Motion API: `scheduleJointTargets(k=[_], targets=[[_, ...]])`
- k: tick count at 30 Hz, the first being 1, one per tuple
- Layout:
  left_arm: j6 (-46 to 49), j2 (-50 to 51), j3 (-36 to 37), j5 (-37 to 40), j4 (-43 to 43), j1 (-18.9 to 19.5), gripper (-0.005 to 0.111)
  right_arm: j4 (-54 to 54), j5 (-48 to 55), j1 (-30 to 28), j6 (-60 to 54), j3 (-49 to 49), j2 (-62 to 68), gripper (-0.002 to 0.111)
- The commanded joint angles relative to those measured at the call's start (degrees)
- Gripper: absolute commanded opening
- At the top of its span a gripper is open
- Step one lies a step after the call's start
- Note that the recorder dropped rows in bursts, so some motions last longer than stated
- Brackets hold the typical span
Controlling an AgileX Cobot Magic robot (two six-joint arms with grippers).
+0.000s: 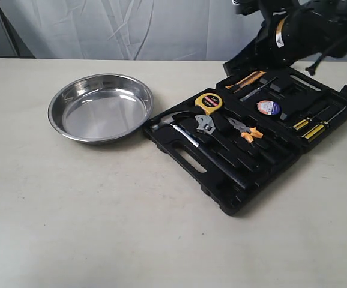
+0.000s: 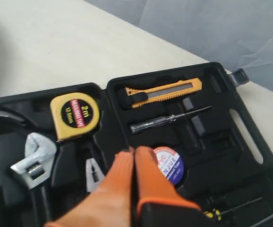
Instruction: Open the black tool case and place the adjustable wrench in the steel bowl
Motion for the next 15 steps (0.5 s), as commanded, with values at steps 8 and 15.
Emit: scheduleJointTargets(k=[8, 15], targets=[[0.1, -0.3, 0.3, 0.1, 0.2, -0.3, 0.000, 9.5, -2.4, 0.4, 0.0, 15.0, -25.3, 0.000], [0.1, -0.3, 0.3, 0.1, 0.2, -0.3, 0.000, 12.8, 1.3, 0.4, -7.0, 15.2, -24.6, 0.000]])
